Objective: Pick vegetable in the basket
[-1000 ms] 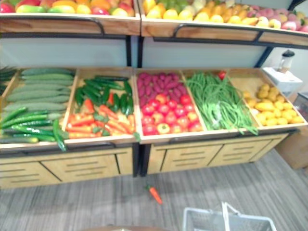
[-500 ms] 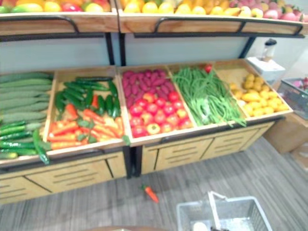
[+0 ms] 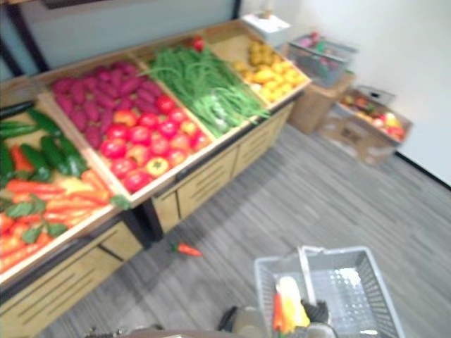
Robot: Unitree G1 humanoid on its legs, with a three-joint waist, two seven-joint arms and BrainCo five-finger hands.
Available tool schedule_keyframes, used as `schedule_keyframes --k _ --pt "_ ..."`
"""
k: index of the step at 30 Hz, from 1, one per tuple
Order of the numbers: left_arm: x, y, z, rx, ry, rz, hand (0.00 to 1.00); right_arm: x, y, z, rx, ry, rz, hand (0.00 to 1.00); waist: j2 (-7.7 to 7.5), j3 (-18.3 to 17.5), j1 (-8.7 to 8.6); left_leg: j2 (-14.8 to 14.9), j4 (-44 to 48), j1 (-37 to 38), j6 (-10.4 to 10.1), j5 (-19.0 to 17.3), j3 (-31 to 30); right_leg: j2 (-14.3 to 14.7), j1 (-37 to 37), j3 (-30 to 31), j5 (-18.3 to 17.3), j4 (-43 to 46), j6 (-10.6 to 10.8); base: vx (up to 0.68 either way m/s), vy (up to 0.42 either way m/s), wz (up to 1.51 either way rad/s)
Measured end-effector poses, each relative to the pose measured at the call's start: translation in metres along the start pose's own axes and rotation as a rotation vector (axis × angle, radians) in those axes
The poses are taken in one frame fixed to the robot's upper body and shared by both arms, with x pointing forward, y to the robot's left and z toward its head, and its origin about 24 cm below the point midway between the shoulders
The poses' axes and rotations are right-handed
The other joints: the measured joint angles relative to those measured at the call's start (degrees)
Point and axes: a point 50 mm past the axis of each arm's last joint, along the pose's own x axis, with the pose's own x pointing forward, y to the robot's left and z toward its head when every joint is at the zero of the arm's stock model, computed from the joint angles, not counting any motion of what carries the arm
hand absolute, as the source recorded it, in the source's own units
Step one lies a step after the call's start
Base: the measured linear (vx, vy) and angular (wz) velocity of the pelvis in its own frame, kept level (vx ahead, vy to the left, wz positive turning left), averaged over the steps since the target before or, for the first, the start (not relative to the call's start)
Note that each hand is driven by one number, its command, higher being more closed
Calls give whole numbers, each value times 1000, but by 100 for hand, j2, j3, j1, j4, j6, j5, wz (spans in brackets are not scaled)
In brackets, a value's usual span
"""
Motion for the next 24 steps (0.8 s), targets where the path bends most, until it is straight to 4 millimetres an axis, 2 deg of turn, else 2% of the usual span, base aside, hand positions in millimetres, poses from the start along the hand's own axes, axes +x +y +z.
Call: schedule_keyframes --k 1,2,3,4,5,6,7,8,9,10,11,12,13,14,15,16,17,19,20,22,23,24 --pt "1 0 5 -3 -10 -13 0 5 -1 7 -12 -4 5 100 11 49 -22 181 377 67 -61 -192 403 21 -58 -343 48 -113 2 -16 -51 -141" --pt "2 0 8 -6 -14 -17 0 6 -4 6 -17 2 1 100 69 87 -24 257 468 97 -94 -240 545 201 -37 -384 65 -327 6 -77 -92 -174" --pt "2 -4 8 -17 -9 -30 0 8 -6 7 -24 7 2 100 216 37 15 351 361 84 -27 -236 752 648 69 -235 72 -1150 34 -113 -80 -128" --pt "0 -8 5 -22 -1 -45 0 10 -6 10 -24 5 3 100 261 22 -28 348 287 114 -78 -135 1041 775 155 -123 -152 -1421 91 -107 -130 -125" --pt "-1 -12 7 -21 -9 -56 0 10 -10 5 -45 35 -5 100 238 17 -103 260 332 197 -114 -114 1238 551 183 -49 -539 -1109 215 -38 -139 -81" --pt "-1 -13 8 -16 -15 -61 0 10 -14 1 -50 49 -12 100 214 4 -141 238 410 235 -116 -128 1367 470 245 -25 -630 -1198 357 -15 -193 -98" --pt "0 -12 12 -16 -19 -59 0 10 -17 -3 -65 70 -9 100 200 12 -144 271 656 268 -158 -209 1567 620 266 105 -798 -1570 393 -42 -180 -94" --pt "0 -13 10 -16 -10 -60 0 11 -20 -2 -77 70 -12 100 309 33 -119 335 736 273 -192 -233 1639 794 283 249 -746 -1758 365 -73 -160 -137" --pt "-2 -18 10 -8 -11 -77 0 12 -20 -1 -86 69 -10 100 420 37 -97 521 842 297 -117 -162 1683 1130 336 530 -507 -2165 207 -62 -93 -114" --pt "-2 -20 11 -1 -15 -83 0 11 -18 -3 -85 76 -4 100 464 33 -103 590 907 318 -93 -145 1637 1232 383 639 -459 -2274 165 -108 -116 -123" --pt "-2 -22 15 7 -26 -92 0 7 -15 -12 -84 98 7 100 472 33 -169 787 1142 370 -101 -151 1448 1415 501 800 -450 -2437 150 -162 -162 -102" --pt "-2 -25 22 27 -59 -105 0 1 -15 -26 -81 136 7 100 512 21 -199 1141 1736 370 -130 -21 1135 1626 627 1059 -472 -2595 141 -172 -197 -114" --pt "-2 -24 23 33 -63 -104 0 -1 -16 -29 -80 143 4 100 499 35 -196 1411 2312 351 -140 246 1005 1669 674 1274 -495 -2625 162 -110 -144 -95" --pt "-1 -23 23 33 -63 -103 0 -1 -16 -30 -81 145 4 100 492 44 -196 1482 2523 327 -164 334 921 1667 684 1383 -481 -2613 140 -29 -62 -84" --pt "-1 -23 22 34 -64 -101 0 -1 -17 -30 -82 145 2 100 489 46 -181 1507 2794 180 -264 319 512 1641 696 1596 -443 -2608 88 -17 21 -85" --pt "-2 -22 20 36 -60 -97 0 -1 -17 -30 -83 144 0 100 479 52 -160 1330 2937 -57 -366 253 -141 1600 699 1830 -407 -2611 116 -18 43 -89" --pt "-2 -22 19 36 -57 -94 0 -1 -17 -29 -83 142 0 100 473 56 -158 1194 2949 -195 -409 225 -516 1580 703 1949 -383 -2620 140 -22 75 -90" --pt "-5 -21 5 42 -22 -87 0 3 -16 -21 -83 118 0 100 474 63 -126 665 2610 -444 -421 217 -1650 1546 702 2477 -246 -2703 249 -11 96 -122" --pt "-6 -21 2 39 -17 -86 0 3 -16 -20 -82 112 1 100 477 64 -125 563 2432 -448 -421 218 -1814 1548 732 2601 -209 -2765 304 3 114 -127" --pt "-6 -22 2 39 -17 -86 0 5 -16 -15 -78 99 -2 100 488 76 -122 202 1759 -515 -438 206 -2443 1561 757 2992 -68 -2944 460 2 147 -100" --pt "-8 -24 0 35 -13 -90 0 9 -19 -8 -82 80 -7 100 518 90 -54 -216 954 -515 -496 170 -3174 1569 648 3382 38 -3034 610 -5 191 -105" --pt "-8 -25 0 35 -13 -90 0 10 -19 -6 -81 73 -9 100 520 92 -24 -346 697 -505 -498 168 -3415 1571 609 3502 66 -3037 640 2 258 -139"
